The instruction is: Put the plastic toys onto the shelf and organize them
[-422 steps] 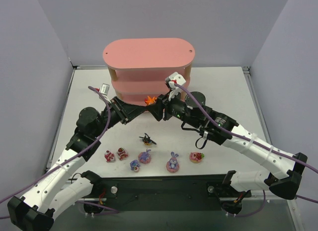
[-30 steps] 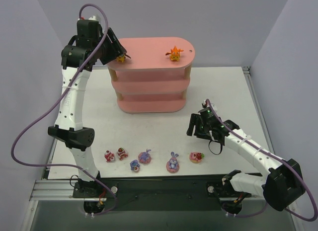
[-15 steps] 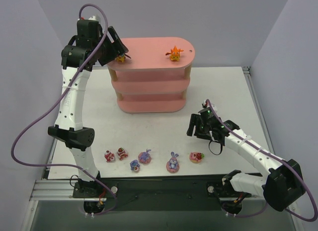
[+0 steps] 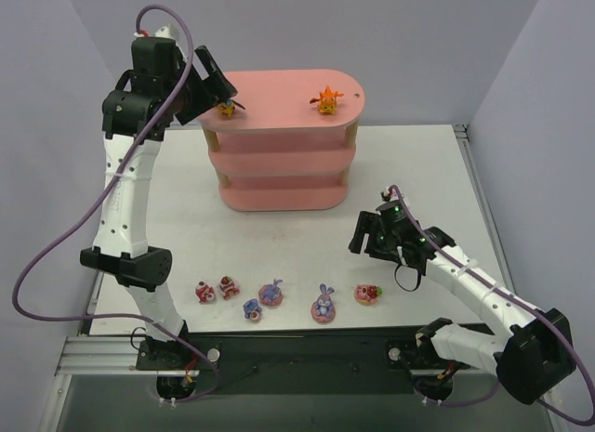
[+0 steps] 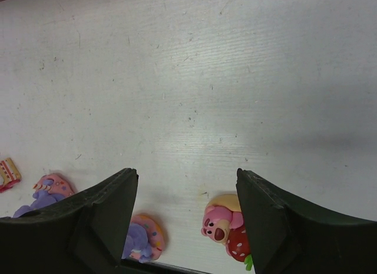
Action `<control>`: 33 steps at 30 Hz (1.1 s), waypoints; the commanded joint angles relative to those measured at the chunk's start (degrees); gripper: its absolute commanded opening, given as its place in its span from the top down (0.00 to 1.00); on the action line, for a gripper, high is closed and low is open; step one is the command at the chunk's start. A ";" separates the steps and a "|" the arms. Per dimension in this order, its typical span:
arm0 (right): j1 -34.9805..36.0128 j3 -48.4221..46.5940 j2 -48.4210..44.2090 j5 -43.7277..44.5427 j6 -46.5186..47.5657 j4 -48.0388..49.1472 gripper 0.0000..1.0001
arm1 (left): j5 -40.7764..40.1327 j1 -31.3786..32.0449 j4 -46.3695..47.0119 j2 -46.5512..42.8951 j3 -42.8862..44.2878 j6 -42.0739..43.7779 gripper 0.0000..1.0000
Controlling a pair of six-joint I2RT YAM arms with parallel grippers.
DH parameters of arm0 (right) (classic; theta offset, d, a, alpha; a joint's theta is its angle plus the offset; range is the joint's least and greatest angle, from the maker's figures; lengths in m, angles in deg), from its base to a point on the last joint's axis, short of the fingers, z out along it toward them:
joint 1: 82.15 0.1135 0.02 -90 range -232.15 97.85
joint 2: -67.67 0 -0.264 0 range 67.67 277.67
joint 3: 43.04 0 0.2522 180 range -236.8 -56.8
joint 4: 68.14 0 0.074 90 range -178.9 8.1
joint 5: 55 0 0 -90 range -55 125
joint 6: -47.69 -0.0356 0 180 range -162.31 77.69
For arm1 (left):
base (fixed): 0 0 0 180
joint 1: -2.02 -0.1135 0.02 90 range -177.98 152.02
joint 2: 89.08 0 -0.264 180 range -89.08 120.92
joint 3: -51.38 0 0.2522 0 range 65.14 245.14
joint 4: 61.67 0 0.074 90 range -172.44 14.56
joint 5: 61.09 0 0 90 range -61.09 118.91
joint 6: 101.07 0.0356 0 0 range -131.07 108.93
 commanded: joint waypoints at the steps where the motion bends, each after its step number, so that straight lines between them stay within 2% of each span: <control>1: -0.47 -0.19 -3.05 -0.92 -0.38 -2.93 0.31 | -2.51 0.78 0.48 -7.02 -1.72 1.26 0.06; 4: -0.47 -0.19 -4.98 -1.18 -0.03 -4.43 0.30 | -3.38 1.57 -0.39 -10.35 -4.36 2.84 0.06; 7: -0.47 -0.02 -7.18 -2.32 0.41 -6.27 0.30 | -4.79 2.89 -1.54 -15.79 -10.76 4.86 0.05; 9: -0.47 0.34 -8.33 -3.82 1.03 -7.24 0.30 | -4.97 3.51 -0.84 -19.93 -20.23 5.48 0.03; 11: -0.30 1.47 -10.09 -6.70 2.16 -8.04 0.28 | -4.97 3.69 0.82 -28.10 -28.23 5.83 0.03; 12: -0.21 1.92 -10.87 -7.86 2.43 -8.12 0.28 | -4.97 3.69 2.83 -31.26 -37.93 5.57 0.03; 13: -0.03 2.35 -12.10 -9.00 2.52 -8.13 0.28 | -4.97 3.77 3.98 -37.64 -42.38 4.96 0.03; 16: 2.94 4.38 -15.17 -10.51 2.00 -7.86 0.27 | -6.46 3.51 5.49 -49.17 -58.26 2.34 0.03; 19: 11.10 6.31 -18.78 -4.37 -1.68 -7.86 0.27 | -7.78 3.34 3.74 -56.92 -68.30 0.13 0.03; 24: 26.38 9.21 -19.76 6.79 -10.29 -6.72 0.27 | -6.20 3.34 5.83 -63.01 -77.83 -0.76 0.03; 29: 39.59 8.60 -11.25 21.36 -19.24 -4.52 0.25 | -6.20 3.34 8.91 -62.67 -81.52 2.84 0.03; 33: 46.62 5.44 -2.20 25.61 -25.25 -1.55 0.20 | -4.71 3.33 9.80 -59.86 -81.10 5.04 0.03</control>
